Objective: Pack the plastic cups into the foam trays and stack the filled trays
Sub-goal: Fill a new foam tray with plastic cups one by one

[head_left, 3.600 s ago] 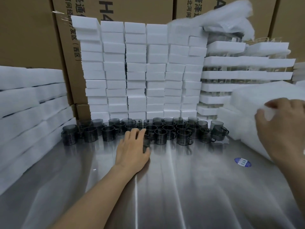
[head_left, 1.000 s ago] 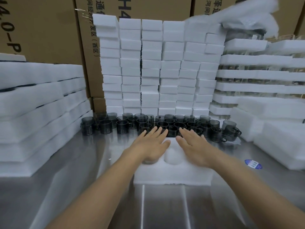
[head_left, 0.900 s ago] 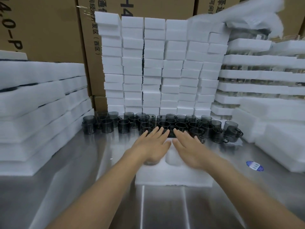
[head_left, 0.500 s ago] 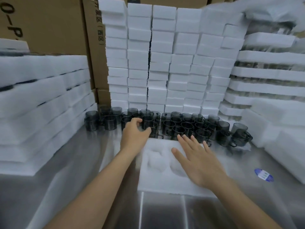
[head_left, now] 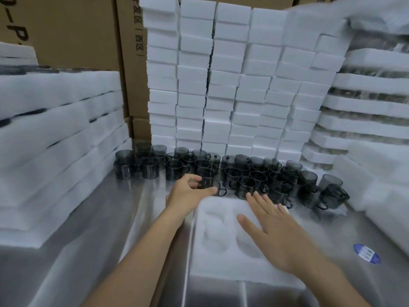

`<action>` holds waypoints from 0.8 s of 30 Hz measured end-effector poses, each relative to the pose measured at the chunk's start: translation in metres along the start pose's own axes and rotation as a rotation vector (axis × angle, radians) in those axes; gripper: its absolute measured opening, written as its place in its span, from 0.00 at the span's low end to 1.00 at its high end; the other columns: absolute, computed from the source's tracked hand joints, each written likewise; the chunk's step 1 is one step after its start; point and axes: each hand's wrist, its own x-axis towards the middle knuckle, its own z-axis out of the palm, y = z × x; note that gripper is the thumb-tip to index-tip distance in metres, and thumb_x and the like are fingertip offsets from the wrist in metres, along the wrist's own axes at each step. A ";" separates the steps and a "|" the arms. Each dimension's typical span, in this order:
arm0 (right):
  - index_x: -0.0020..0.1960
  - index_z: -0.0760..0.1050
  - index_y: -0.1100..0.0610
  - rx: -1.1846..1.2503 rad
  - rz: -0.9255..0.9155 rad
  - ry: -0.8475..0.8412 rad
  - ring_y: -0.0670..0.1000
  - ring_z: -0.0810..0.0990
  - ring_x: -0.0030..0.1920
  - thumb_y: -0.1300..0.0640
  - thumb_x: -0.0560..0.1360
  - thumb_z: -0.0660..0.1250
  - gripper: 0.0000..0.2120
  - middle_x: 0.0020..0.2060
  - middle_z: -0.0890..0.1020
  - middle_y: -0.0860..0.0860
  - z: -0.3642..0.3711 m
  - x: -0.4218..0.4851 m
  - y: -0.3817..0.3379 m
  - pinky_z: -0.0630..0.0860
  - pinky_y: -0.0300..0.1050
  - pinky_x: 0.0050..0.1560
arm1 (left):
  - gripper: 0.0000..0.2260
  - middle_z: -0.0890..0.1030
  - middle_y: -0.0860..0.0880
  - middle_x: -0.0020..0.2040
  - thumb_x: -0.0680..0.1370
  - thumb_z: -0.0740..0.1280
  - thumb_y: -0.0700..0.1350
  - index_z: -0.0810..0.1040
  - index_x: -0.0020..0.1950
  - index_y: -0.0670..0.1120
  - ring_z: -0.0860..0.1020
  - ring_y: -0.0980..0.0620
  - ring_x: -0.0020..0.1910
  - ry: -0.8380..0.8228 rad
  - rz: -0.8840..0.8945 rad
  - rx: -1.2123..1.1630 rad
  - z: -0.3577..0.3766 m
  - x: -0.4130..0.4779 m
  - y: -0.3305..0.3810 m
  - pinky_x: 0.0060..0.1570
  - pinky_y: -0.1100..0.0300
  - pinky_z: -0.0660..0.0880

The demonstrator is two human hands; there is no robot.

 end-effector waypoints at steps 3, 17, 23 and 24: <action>0.85 0.36 0.40 -0.025 0.004 0.015 0.40 0.34 0.82 0.25 0.78 0.35 0.39 0.83 0.37 0.39 0.004 -0.001 0.000 0.33 0.44 0.81 | 0.32 0.81 0.60 0.55 0.53 0.78 0.71 0.81 0.54 0.63 0.80 0.56 0.59 -0.005 0.032 0.013 -0.001 -0.002 0.000 0.69 0.45 0.76; 0.86 0.47 0.39 -0.005 0.031 0.057 0.43 0.42 0.85 0.26 0.79 0.38 0.38 0.85 0.49 0.39 0.002 -0.004 -0.003 0.39 0.51 0.84 | 0.30 0.75 0.48 0.68 0.65 0.84 0.63 0.82 0.61 0.52 0.73 0.46 0.70 -0.040 0.090 0.562 0.000 -0.003 0.048 0.64 0.49 0.77; 0.86 0.45 0.40 -0.006 0.024 0.033 0.45 0.41 0.85 0.26 0.79 0.37 0.39 0.86 0.48 0.42 -0.002 -0.008 -0.007 0.39 0.54 0.84 | 0.26 0.80 0.60 0.54 0.69 0.83 0.61 0.78 0.59 0.54 0.79 0.56 0.57 0.076 0.316 0.308 -0.011 -0.034 0.075 0.54 0.55 0.78; 0.86 0.44 0.41 -0.015 0.020 0.030 0.45 0.41 0.85 0.27 0.79 0.36 0.39 0.86 0.47 0.42 -0.002 -0.010 -0.008 0.39 0.54 0.84 | 0.24 0.79 0.63 0.52 0.69 0.83 0.60 0.77 0.57 0.56 0.79 0.60 0.54 0.049 0.333 0.238 -0.014 -0.044 0.077 0.51 0.59 0.76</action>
